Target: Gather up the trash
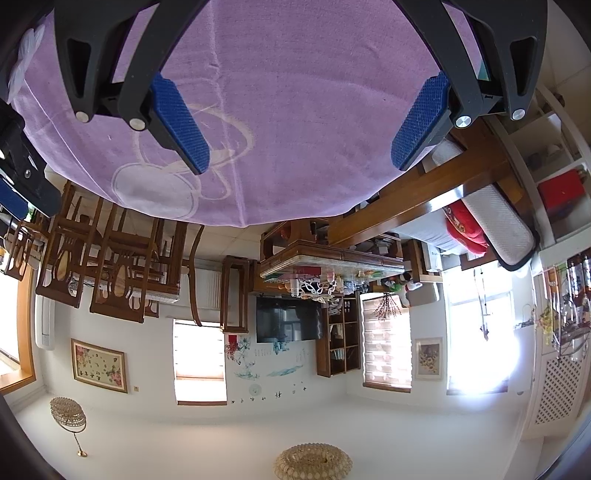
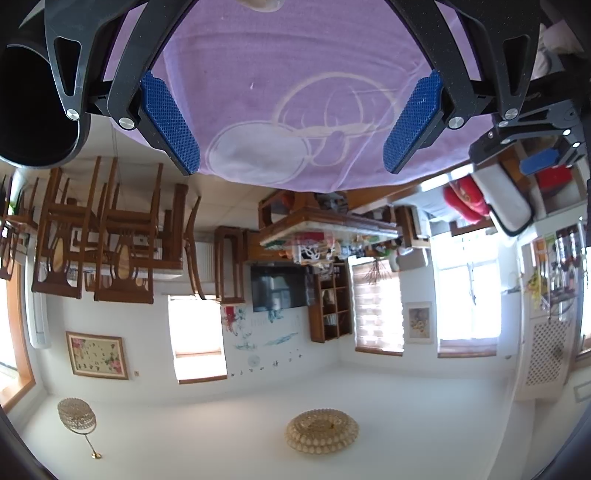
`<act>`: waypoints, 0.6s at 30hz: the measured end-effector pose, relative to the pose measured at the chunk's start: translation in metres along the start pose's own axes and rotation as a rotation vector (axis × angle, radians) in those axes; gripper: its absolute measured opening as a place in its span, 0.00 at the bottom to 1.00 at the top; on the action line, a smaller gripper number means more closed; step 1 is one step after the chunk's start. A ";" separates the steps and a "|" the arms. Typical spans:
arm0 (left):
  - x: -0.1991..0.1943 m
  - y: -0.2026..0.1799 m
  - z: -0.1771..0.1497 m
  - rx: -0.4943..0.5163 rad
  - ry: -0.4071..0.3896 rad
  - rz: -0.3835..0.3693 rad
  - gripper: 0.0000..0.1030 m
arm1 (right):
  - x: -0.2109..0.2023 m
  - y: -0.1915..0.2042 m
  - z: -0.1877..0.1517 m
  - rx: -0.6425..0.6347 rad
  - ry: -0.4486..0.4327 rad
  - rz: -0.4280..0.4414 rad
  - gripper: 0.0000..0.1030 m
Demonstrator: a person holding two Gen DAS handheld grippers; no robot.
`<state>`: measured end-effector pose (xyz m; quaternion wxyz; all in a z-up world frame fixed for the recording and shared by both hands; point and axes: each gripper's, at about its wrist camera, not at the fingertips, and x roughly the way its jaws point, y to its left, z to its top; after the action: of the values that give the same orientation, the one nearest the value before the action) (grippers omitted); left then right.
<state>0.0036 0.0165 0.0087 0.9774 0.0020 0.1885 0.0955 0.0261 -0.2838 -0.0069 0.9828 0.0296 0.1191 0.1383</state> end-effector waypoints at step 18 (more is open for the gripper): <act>0.002 -0.002 0.002 -0.001 0.006 0.007 0.95 | 0.000 0.001 0.000 0.000 0.001 0.000 0.95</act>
<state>0.0062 0.0148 0.0096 0.9765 0.0016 0.1914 0.0991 0.0262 -0.2830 -0.0071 0.9827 0.0297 0.1198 0.1381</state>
